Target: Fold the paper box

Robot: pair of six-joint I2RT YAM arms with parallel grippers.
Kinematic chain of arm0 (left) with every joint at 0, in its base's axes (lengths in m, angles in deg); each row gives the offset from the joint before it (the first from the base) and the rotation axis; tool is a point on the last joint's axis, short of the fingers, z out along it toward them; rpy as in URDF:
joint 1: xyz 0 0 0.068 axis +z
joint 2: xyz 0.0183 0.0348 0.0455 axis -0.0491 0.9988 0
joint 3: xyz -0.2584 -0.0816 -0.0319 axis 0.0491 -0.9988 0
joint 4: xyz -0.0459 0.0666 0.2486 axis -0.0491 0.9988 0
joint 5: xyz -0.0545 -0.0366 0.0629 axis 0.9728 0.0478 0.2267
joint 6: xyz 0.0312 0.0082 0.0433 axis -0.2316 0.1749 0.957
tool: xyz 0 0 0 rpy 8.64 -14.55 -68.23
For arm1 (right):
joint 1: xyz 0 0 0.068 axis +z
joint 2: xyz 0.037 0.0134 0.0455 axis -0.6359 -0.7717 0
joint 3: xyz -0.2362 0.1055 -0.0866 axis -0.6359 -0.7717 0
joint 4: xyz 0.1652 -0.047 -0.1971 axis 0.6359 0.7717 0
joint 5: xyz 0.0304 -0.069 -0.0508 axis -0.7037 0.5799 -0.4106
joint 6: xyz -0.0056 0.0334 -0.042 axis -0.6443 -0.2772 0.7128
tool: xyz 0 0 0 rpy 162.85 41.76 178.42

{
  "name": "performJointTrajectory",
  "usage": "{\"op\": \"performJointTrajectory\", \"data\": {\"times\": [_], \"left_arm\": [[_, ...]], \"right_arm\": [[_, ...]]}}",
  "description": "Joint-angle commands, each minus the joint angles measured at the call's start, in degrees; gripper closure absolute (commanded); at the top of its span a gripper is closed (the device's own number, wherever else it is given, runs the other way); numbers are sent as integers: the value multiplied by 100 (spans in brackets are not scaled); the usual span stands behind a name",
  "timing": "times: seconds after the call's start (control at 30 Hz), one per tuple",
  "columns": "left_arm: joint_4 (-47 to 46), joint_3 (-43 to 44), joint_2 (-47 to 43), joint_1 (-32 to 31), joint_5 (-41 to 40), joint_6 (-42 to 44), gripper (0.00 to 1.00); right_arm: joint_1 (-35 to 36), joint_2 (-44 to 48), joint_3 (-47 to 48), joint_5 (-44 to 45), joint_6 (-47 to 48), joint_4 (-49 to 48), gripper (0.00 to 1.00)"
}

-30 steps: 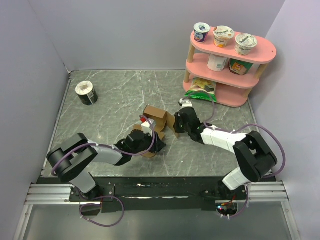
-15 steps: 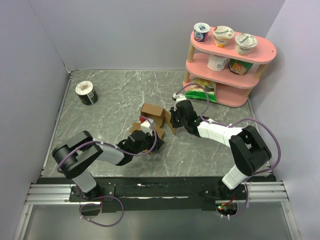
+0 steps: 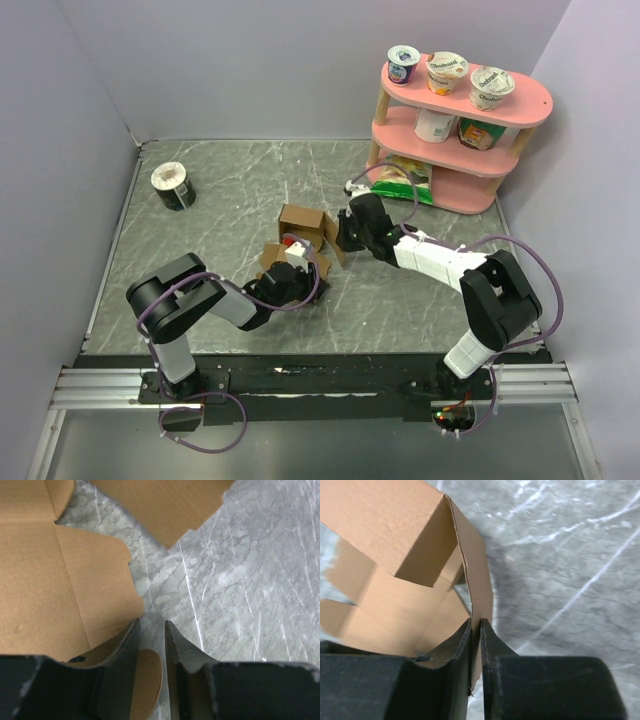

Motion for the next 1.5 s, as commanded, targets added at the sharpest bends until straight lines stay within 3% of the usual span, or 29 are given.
{"op": "performJointTrajectory", "data": {"times": [0.0,0.23,0.5,0.7,0.83,1.13,1.3,1.47], "left_arm": [[-111,-54,63,-1,94,-178,67],[-331,-283,-16,-10,208,-381,67],[-401,-362,-7,60,296,-503,67],[-542,-520,-121,201,428,-627,67],[-489,-538,-165,219,420,-618,68],[-375,-459,-139,245,411,-565,68],[-305,-424,-130,245,411,-530,68],[-331,-397,-77,245,429,-548,69]], "right_arm": [[-67,-71,426,-503,-693,142,79],[-119,-606,689,-1400,-1335,-96,64],[-251,-503,199,-2200,-1836,-904,30],[-734,-125,-600,-3194,-2101,-2178,9],[-972,262,-988,-2598,-1662,-2073,9],[-1701,1246,-1666,-2131,-1213,-2373,16],[-1684,905,-937,-858,-511,-1213,24],[-1491,220,-674,-944,-256,-1142,28]]}}
